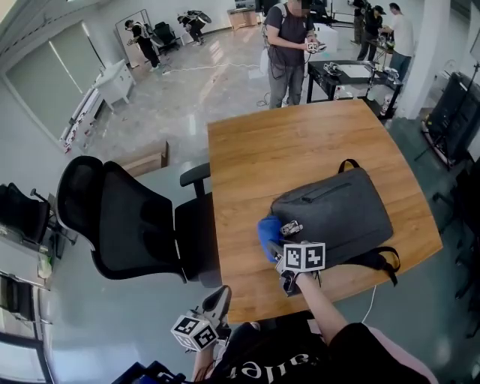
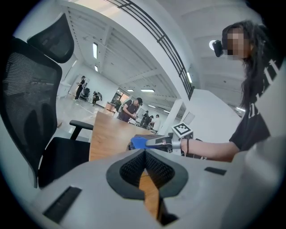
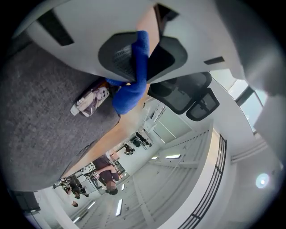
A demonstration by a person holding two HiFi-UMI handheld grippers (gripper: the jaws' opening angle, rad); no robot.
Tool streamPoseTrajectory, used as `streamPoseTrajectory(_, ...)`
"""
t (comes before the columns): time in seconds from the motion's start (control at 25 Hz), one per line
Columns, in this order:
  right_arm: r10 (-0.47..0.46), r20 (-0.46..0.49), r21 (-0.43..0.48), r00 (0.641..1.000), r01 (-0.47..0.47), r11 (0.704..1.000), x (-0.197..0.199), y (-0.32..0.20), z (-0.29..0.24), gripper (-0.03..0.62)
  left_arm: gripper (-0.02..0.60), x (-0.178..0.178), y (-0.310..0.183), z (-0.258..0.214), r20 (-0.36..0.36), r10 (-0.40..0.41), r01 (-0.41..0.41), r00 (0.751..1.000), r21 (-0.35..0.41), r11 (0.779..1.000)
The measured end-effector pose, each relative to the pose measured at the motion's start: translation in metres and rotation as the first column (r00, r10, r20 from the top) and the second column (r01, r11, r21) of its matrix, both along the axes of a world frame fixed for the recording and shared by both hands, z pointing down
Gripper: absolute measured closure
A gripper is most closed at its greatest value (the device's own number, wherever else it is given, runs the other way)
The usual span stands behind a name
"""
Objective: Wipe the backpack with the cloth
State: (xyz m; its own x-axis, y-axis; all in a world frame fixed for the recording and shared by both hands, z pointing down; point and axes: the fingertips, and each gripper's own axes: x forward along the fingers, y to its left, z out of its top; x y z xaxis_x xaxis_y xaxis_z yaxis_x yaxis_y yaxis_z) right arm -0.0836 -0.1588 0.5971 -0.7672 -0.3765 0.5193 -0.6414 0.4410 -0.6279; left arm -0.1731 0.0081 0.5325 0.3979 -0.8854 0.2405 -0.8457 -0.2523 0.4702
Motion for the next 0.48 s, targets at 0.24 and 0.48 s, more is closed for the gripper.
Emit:
streamPoseTrajectory(0.24,-0.012,-0.043,-0.042,0.999,0.01,0.999,0.012,0.052,0.02,0.53,0.58,0.001,0.001,0.0,-0.006,0.064,-0.064,0.998,0.006,0.998)
streamPoseTrajectory(0.48,-0.056,-0.111,-0.059,0.992,0.049,0.997,0.025,0.101,0.038,0.53,0.581,0.009,0.001,0.008,-0.018,0.135,-0.136,0.991,-0.007,0.991)
